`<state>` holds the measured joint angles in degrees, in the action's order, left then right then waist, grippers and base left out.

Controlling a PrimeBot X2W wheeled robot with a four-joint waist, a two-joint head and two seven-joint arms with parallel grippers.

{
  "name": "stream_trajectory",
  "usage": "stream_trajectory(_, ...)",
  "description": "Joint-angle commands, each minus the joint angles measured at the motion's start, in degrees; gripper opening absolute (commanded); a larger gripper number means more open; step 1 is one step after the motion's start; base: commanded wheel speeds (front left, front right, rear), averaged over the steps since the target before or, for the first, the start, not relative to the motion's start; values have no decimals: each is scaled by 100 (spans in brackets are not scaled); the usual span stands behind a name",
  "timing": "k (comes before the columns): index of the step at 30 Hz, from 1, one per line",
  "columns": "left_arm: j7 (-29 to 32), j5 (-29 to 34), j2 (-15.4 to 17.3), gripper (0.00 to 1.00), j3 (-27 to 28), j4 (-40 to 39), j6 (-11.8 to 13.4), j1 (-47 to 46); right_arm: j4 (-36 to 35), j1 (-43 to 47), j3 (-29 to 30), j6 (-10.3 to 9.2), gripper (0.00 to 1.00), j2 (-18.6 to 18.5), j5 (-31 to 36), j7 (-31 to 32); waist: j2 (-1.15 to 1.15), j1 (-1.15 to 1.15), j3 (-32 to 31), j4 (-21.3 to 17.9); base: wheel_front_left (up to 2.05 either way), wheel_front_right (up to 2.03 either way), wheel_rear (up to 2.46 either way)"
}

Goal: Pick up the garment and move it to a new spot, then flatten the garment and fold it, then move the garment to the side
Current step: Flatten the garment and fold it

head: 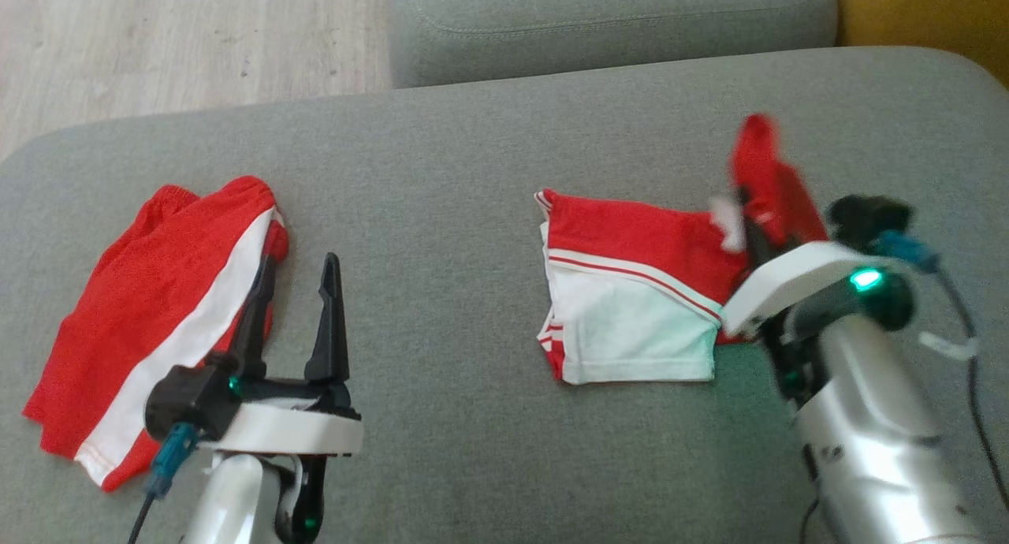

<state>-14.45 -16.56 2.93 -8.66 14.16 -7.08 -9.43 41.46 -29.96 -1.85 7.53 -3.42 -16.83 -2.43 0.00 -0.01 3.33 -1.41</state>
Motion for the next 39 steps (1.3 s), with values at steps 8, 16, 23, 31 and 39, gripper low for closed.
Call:
stream_trajectory(8, -55, 58, 4, 100, 96, -124, -17, -212, -25, 43, -2162, -4, 0, 53, -1570, -254, 0, 1, 113, 328, 0, 0, 0)
stream_trajectory(16, -55, 41, 0, 100, 101, -65, -20, -239, 657, -127, -2941, -4, 100, 54, -2002, -593, 0, 1, 160, 507, 0, 0, 0)
stream_trajectory(23, -55, 27, -2, 100, 142, -35, -20, -225, 101, -122, -3931, -4, 100, 54, -2965, -567, 0, 1, 132, 482, 0, 0, 0)
stream_trajectory(31, -55, 17, -3, 100, 193, -124, -6, -206, 172, -638, -4254, -4, 100, 54, -2975, -1018, 0, 1, 58, 230, 0, 0, 0)
stream_trajectory(39, -55, -36, -4, 100, 225, -342, 15, -112, 380, -894, -2706, -4, 100, -237, -1331, -1252, 0, 1, 17, -82, 0, 0, 0)
